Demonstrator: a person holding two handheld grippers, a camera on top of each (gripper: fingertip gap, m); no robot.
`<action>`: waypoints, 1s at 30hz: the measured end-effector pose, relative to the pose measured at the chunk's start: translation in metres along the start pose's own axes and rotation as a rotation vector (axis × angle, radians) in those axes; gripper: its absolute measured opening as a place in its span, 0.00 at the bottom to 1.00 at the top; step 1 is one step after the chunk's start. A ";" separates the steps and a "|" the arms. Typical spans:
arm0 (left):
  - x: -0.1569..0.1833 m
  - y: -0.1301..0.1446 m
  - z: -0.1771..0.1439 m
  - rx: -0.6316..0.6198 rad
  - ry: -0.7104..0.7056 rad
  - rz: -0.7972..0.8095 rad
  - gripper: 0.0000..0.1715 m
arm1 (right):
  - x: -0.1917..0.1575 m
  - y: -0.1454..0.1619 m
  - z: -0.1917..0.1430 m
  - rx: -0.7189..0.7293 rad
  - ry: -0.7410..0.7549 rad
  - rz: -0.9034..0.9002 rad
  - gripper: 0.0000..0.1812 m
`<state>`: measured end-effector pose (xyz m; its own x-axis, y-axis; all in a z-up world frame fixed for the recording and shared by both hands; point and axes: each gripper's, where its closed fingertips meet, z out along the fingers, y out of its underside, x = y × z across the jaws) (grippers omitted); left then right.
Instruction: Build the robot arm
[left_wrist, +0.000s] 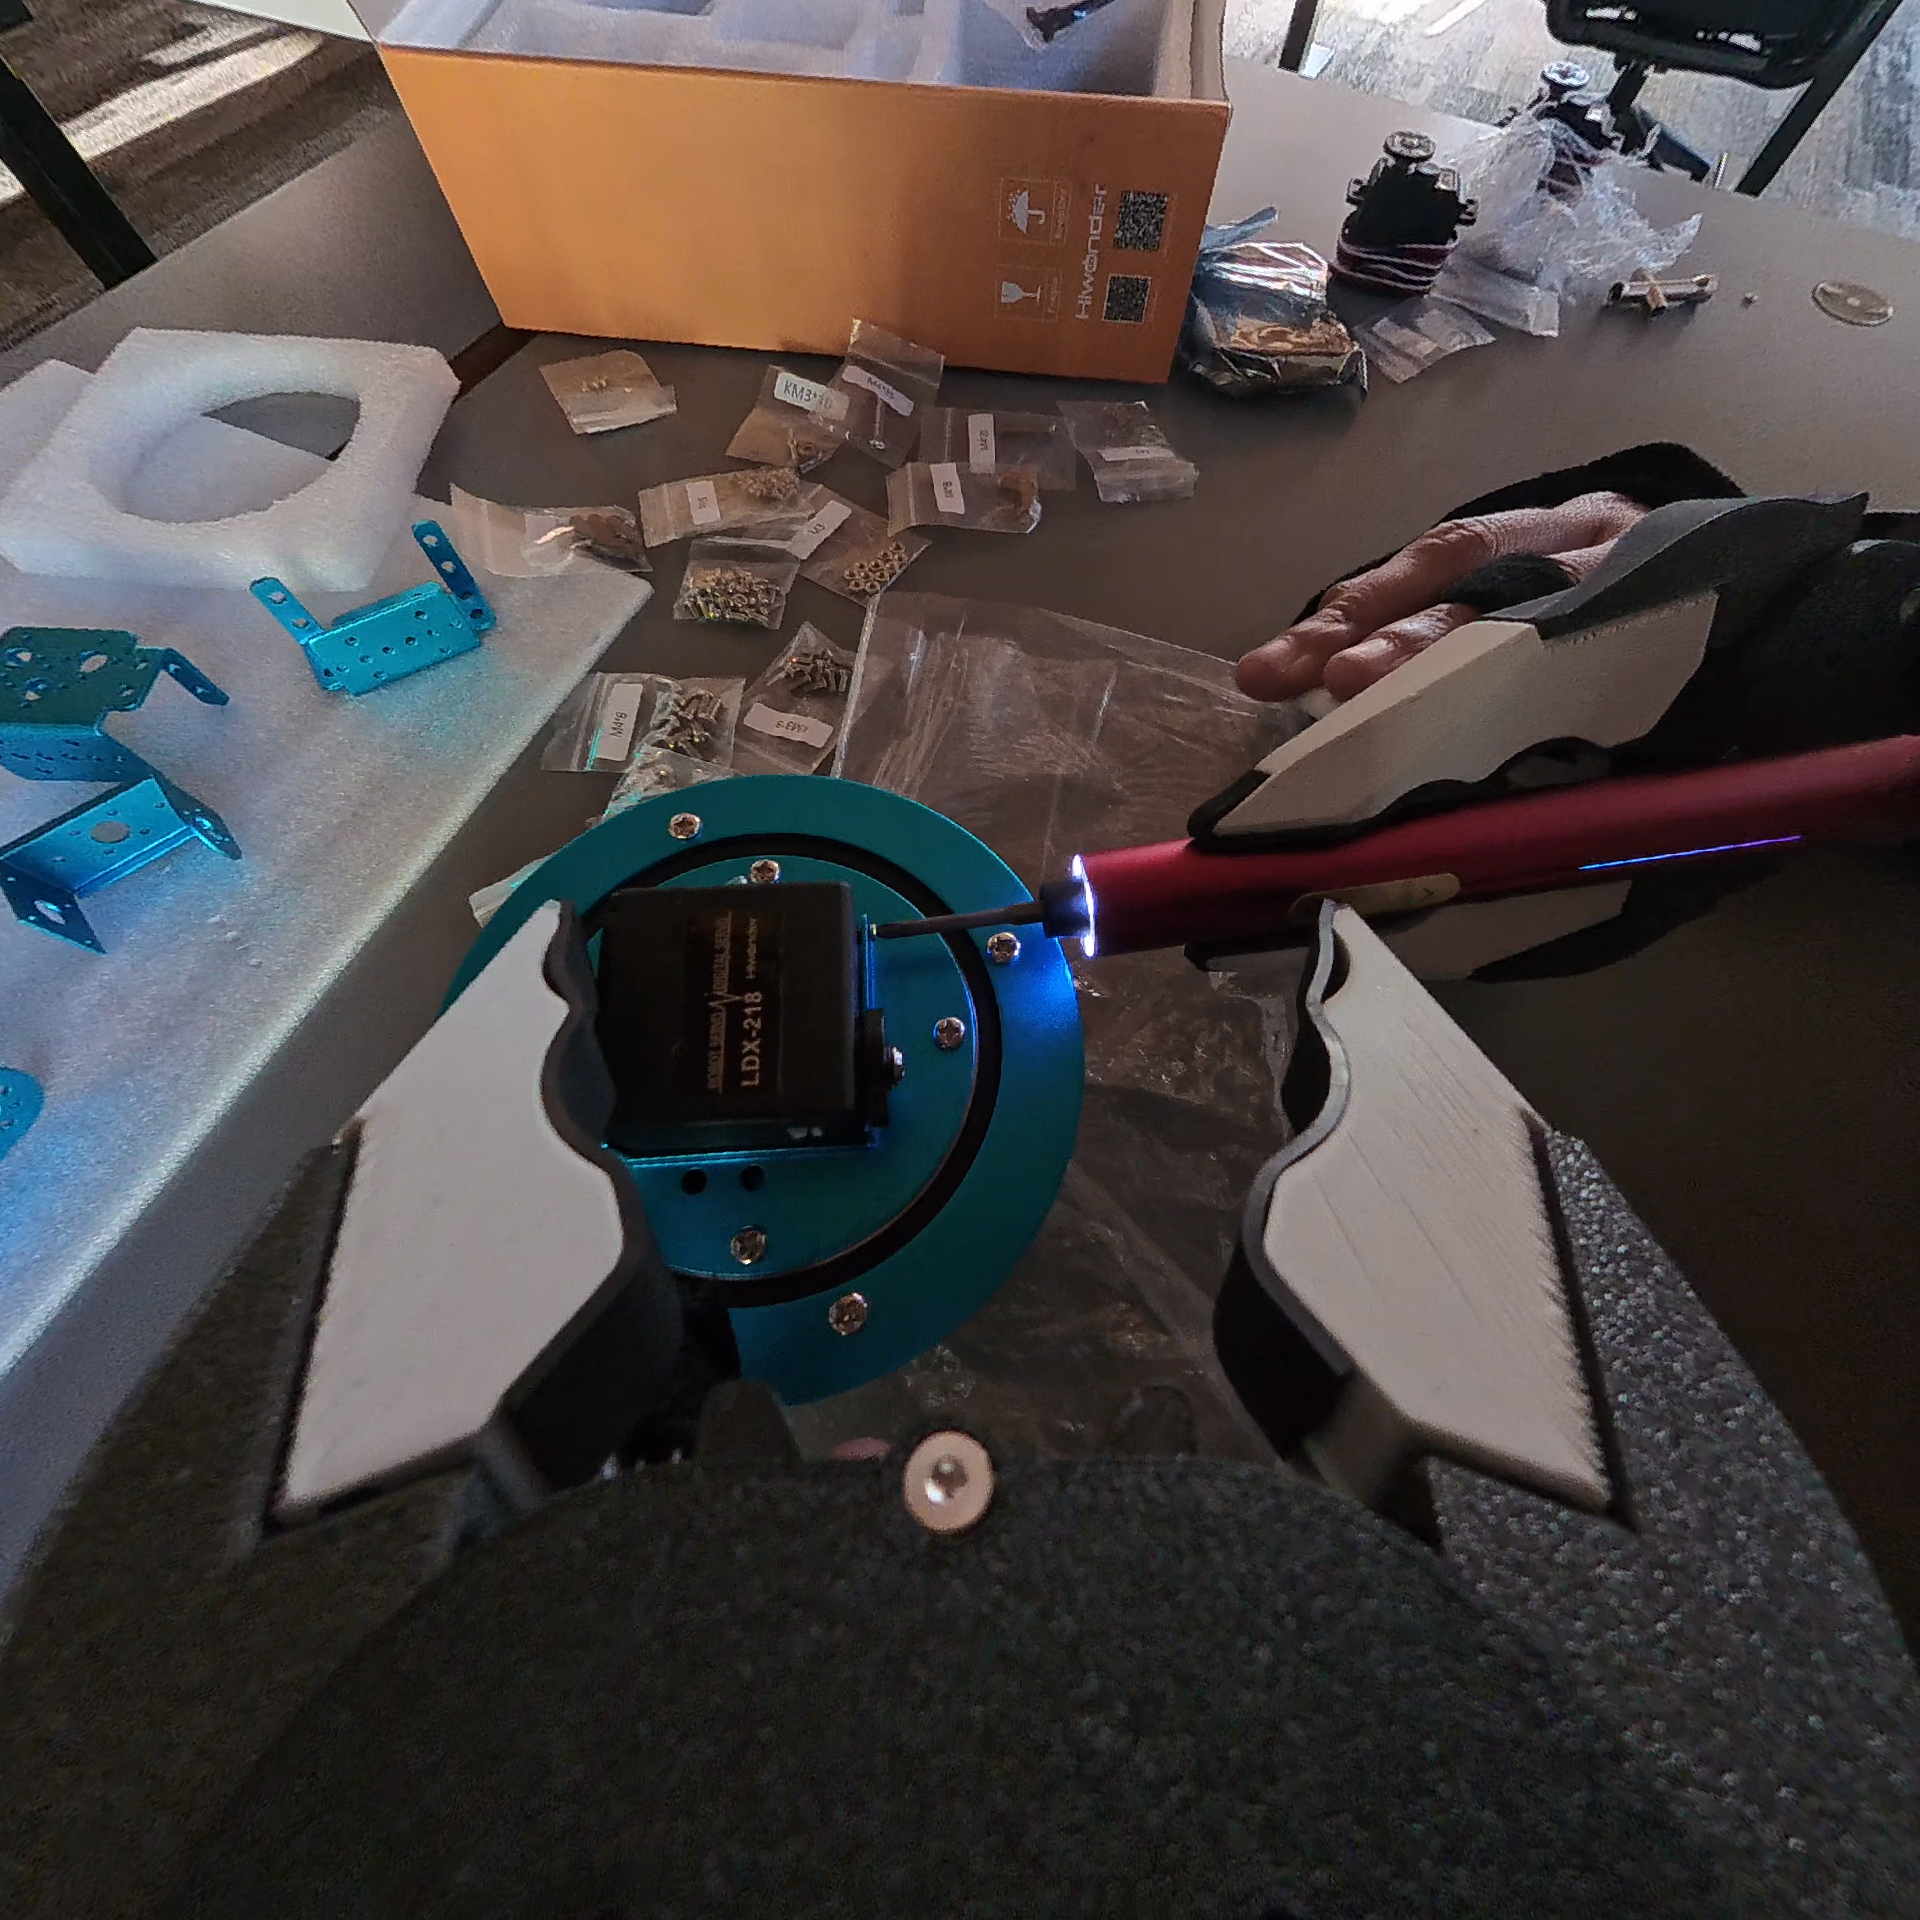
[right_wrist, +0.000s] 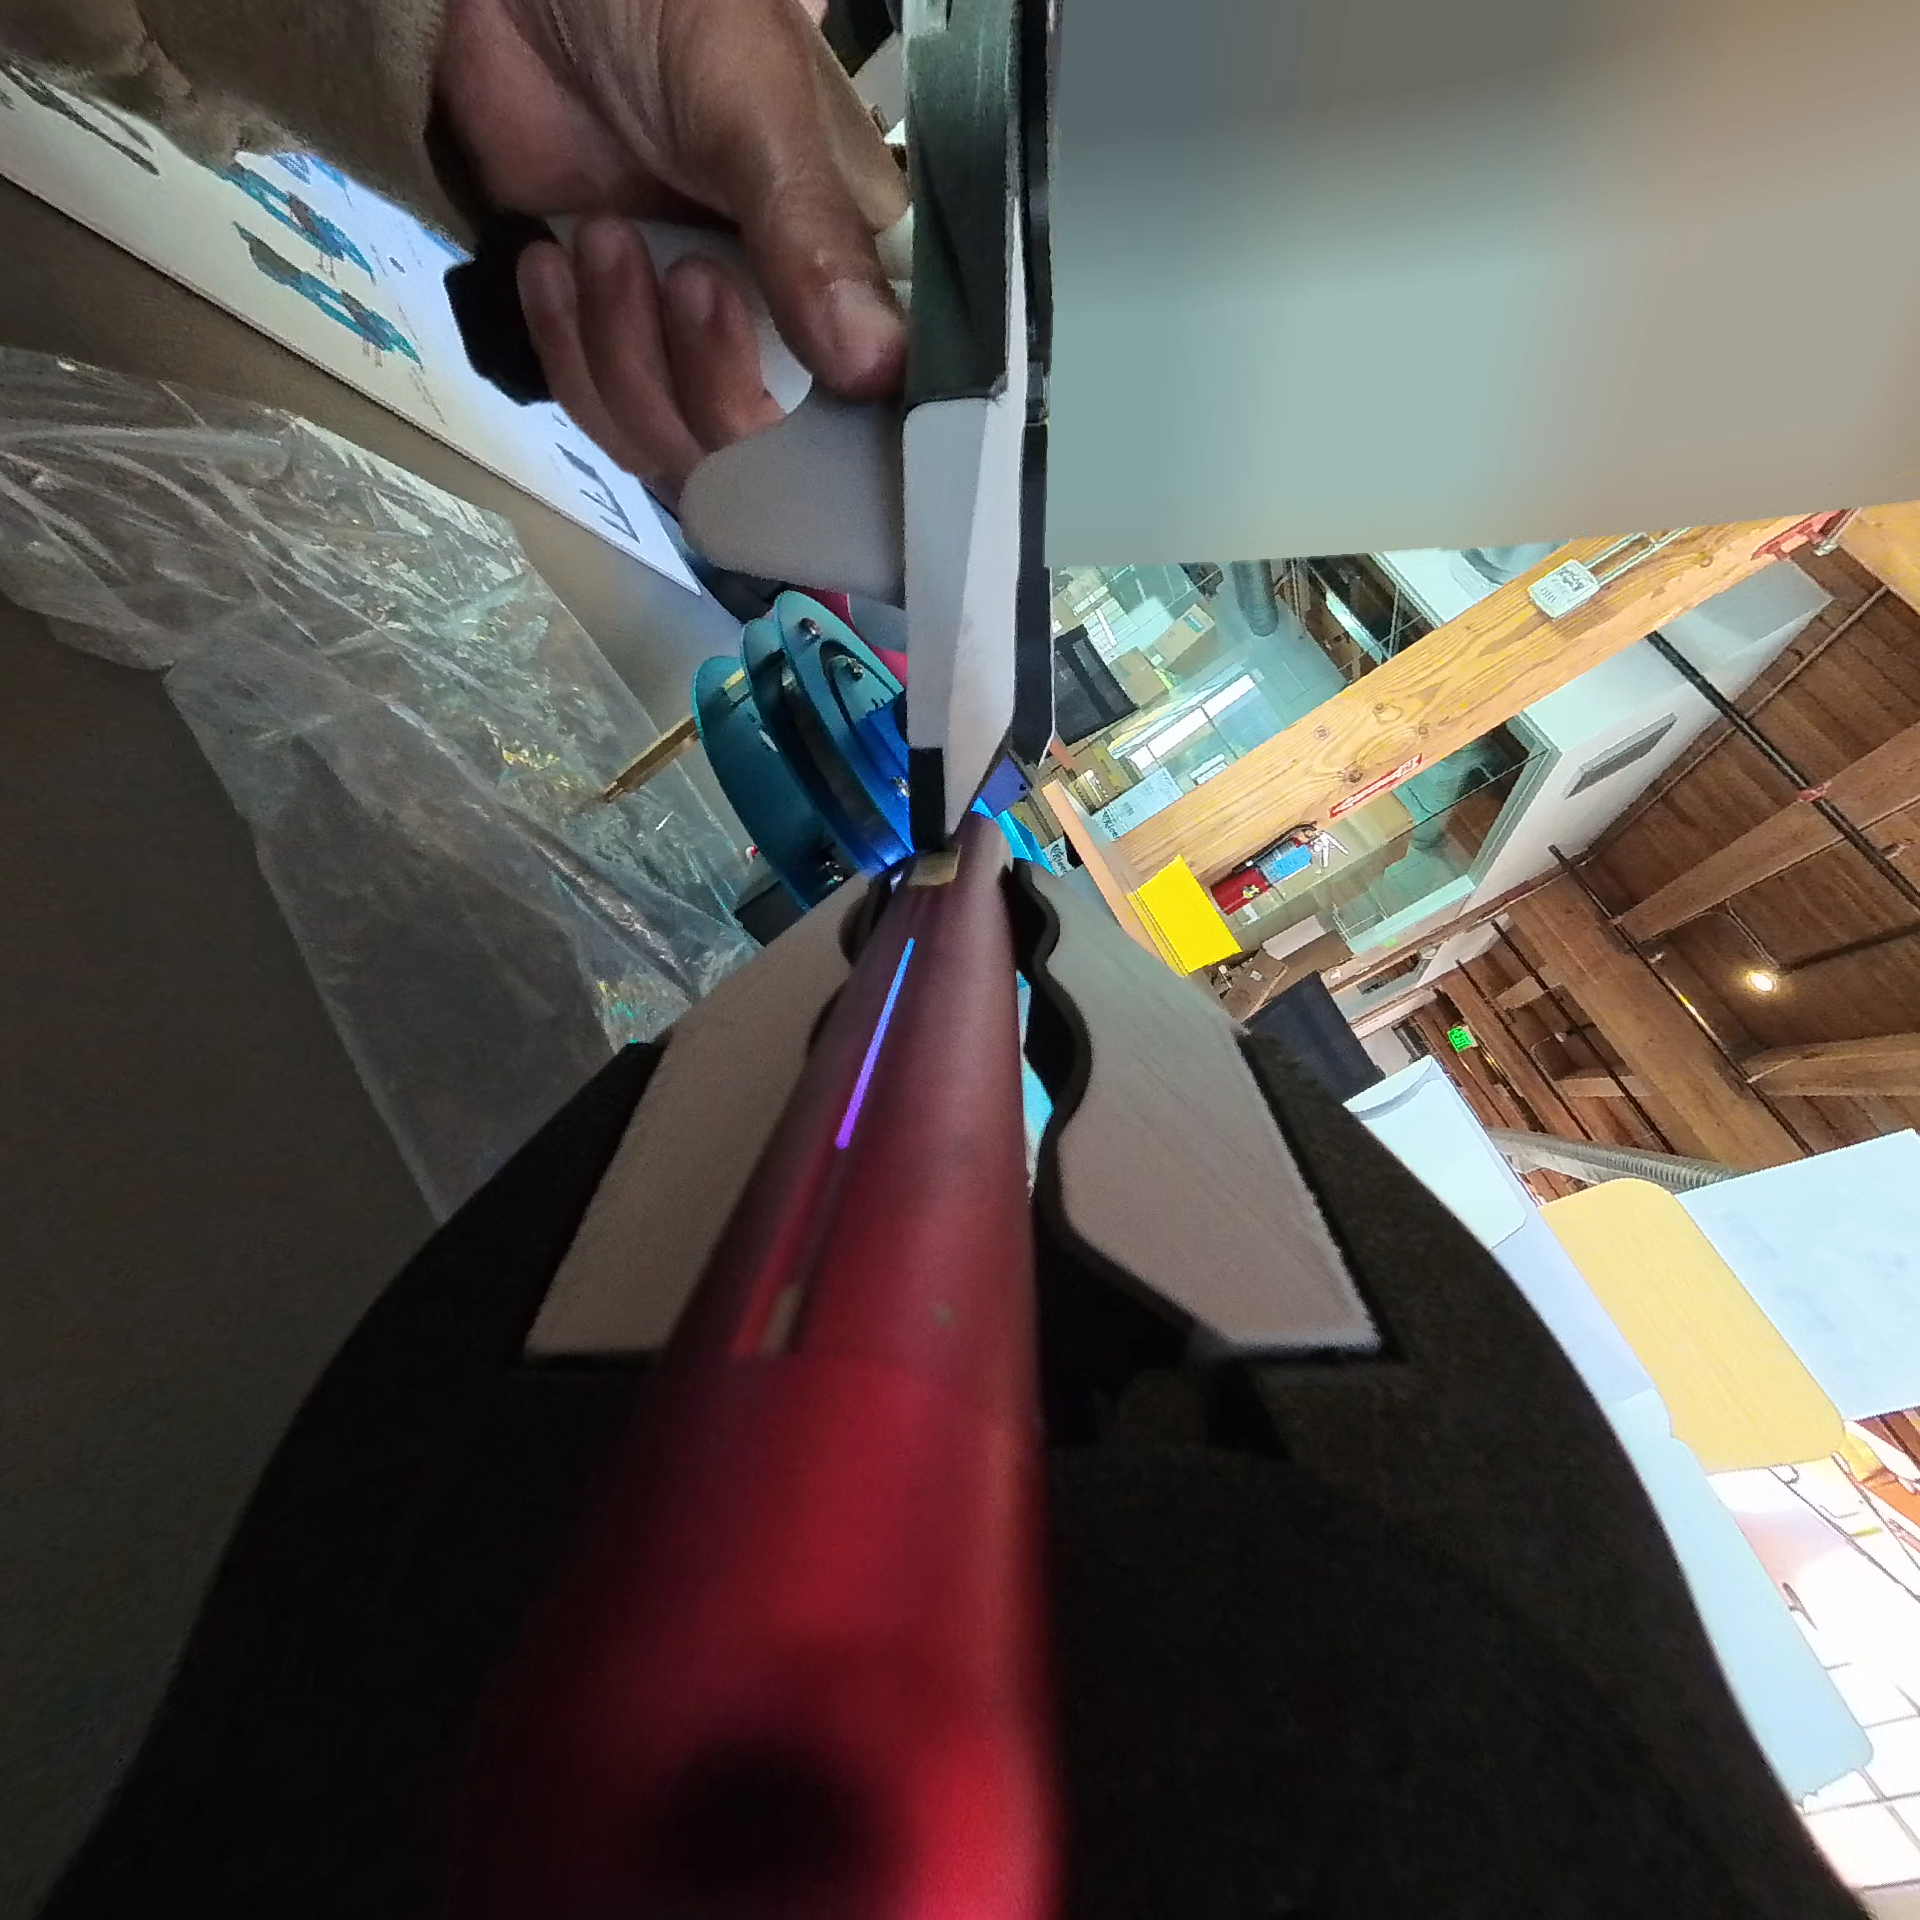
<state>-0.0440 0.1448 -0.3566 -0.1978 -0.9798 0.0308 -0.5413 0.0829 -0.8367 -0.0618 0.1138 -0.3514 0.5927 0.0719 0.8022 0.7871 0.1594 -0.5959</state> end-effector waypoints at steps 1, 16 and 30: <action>0.000 0.000 0.000 0.004 -0.001 0.002 0.77 | 0.000 0.000 0.000 -0.001 0.001 -0.003 0.12; 0.001 0.005 0.000 0.002 -0.006 0.077 0.76 | -0.003 -0.005 0.003 0.003 0.016 -0.082 0.13; 0.003 0.003 0.001 -0.009 0.017 0.051 0.79 | -0.003 -0.005 0.002 0.017 0.000 -0.017 0.13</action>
<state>-0.0456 0.1419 -0.3594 -0.2389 -0.9710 -0.0026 -0.5379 0.1346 -0.8322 -0.0682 0.1145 -0.3508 0.5796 0.0688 0.8120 0.7939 0.1771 -0.5817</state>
